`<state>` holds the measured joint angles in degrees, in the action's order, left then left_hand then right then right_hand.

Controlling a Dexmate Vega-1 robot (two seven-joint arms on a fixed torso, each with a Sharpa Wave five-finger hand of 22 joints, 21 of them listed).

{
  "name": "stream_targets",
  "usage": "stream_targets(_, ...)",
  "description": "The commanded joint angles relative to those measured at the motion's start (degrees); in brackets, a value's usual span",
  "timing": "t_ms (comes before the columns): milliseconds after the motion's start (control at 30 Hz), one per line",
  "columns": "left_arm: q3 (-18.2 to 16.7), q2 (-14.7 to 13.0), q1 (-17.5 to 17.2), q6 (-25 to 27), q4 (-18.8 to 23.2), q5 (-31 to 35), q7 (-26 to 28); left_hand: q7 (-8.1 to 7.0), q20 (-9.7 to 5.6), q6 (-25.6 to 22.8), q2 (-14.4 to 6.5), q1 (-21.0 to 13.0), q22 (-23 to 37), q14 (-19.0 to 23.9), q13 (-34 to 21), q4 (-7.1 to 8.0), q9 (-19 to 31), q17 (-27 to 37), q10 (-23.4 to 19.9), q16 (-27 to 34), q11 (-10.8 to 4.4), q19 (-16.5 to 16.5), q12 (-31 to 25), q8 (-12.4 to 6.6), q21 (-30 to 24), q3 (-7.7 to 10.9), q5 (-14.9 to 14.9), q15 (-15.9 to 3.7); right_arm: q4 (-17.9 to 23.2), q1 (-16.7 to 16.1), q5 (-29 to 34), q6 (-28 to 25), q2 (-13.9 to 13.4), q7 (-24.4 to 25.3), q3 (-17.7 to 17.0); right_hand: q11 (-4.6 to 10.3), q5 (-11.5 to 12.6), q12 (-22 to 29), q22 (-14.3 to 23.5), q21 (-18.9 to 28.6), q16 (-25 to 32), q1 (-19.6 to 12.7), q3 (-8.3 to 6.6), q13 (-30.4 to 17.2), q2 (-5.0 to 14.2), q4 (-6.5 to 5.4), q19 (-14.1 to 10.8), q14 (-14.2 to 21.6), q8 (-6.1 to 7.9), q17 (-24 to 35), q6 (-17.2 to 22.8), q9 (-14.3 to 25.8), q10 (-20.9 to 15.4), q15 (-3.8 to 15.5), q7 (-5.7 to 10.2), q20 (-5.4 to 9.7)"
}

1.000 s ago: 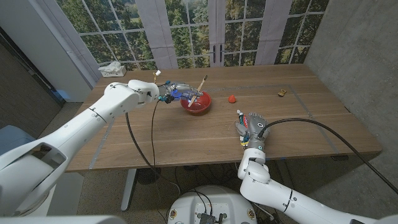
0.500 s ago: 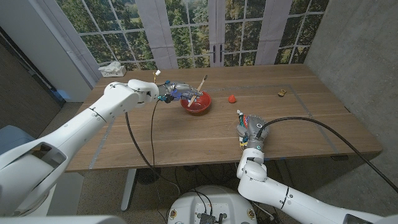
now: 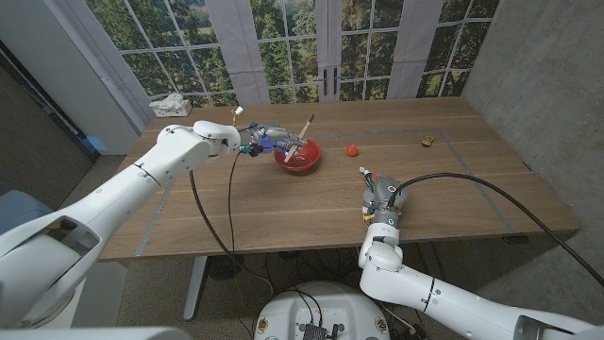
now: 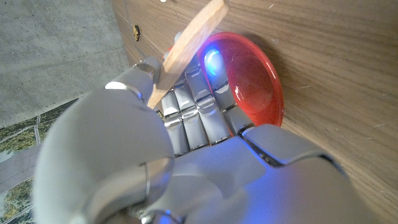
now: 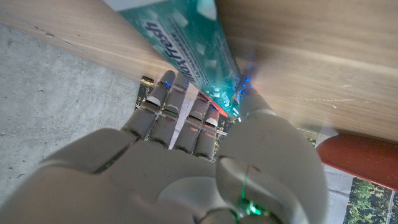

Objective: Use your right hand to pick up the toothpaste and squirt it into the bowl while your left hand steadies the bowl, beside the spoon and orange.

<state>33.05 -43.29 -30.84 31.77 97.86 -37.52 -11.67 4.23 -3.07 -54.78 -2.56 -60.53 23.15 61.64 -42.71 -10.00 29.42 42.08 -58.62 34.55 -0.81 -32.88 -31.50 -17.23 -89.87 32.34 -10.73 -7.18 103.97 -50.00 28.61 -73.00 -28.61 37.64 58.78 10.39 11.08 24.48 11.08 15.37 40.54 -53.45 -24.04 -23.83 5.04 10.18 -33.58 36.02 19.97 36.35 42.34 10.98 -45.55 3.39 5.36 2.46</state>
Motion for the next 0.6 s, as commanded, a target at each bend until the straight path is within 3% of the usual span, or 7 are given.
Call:
stream_targets(33, 0.15, 0.24, 0.39, -0.23, -0.87, 0.06, -0.55, 0.55, -5.69, -1.09, -6.69, -6.16, 0.06, 3.1, -0.22, -0.13, 0.33, 0.17, -9.65, 0.33, -9.24, 0.39, 0.34, 0.22, -0.22, 0.26, -0.4, -5.93, -1.31, -0.38, -1.03, 3.56, -0.43, 2.23, -0.65, 0.32, 0.55, 1.56, 0.27, 0.54, 0.38, -1.18, -0.44, -1.2, 1.1, -0.67, -0.76, 1.67, 1.03, 0.61, 5.27, 0.29, -2.8, 9.27, 2.66, 0.29)
stream_targets(267, 0.34, 0.43, 0.79, -0.63, -1.78, 0.27, -1.21, 0.58, -5.69, -1.16, -6.71, -6.19, -0.09, 3.04, -0.18, -0.13, 0.3, 0.29, -9.72, 0.37, -9.15, 0.4, 0.5, 0.43, -0.23, 0.27, -0.41, -5.89, -1.94, -2.74, -0.59, 9.07, -0.25, 6.44, -3.31, 0.4, 0.66, 3.05, 0.33, 0.93, 0.21, -1.61, -0.79, -2.27, 1.76, -0.77, -1.11, 3.33, 2.0, 0.99, 7.92, 0.4, -5.54, 9.22, 2.62, 0.38)
stream_targets(500, 0.46, 0.55, 1.02, -1.0, -2.37, 0.37, -1.87, 0.5, -5.63, -1.1, -6.75, -6.15, -0.22, 2.91, -0.28, -0.07, 0.41, 0.16, -9.66, 0.24, -9.21, 0.45, 0.61, 0.57, -0.24, 0.24, -0.4, -5.89, -2.7, -4.63, 0.31, 12.35, 0.62, 10.16, -5.78, 0.42, 0.74, 3.91, 0.36, 1.49, 0.11, -1.78, -0.93, -3.14, 1.92, -0.67, -1.93, 4.88, 2.62, 1.31, 9.6, 0.46, -6.94, 9.51, 2.63, 1.5)
stream_targets(533, 0.45, 0.57, 1.01, -1.07, -2.42, 0.38, -1.92, 0.57, -5.67, -1.13, -6.74, -6.15, -0.25, 2.97, -0.23, -0.08, 0.38, 0.24, -9.72, 0.31, -9.2, 0.49, 0.64, 0.61, -0.23, 0.23, -0.41, -5.89, -2.7, -4.89, 0.42, 12.84, 0.66, 10.59, -6.13, -0.08, 0.83, 5.31, 0.39, 1.85, -0.06, -2.2, -1.13, -3.87, 1.95, -0.48, -2.38, 5.77, 3.04, 1.53, 10.67, 0.51, -9.63, 9.38, 2.43, 1.71)
stream_targets(600, 0.47, 0.56, 1.05, -1.12, -2.45, 0.44, -2.0, 0.59, -5.66, -1.21, -6.73, -6.17, -0.3, 2.92, -0.31, -0.1, 0.36, 0.29, -9.69, 0.32, -9.23, 0.46, 0.67, 0.66, -0.24, 0.24, -0.41, -5.89, -2.98, -5.24, 0.83, 13.22, 1.03, 11.49, -6.66, 0.16, 0.86, 5.35, 0.4, 1.9, -0.08, -2.37, -1.21, -4.05, 1.98, -0.41, -2.4, 6.03, 3.14, 1.61, 10.93, 0.52, -9.51, 9.47, 2.48, 1.78)
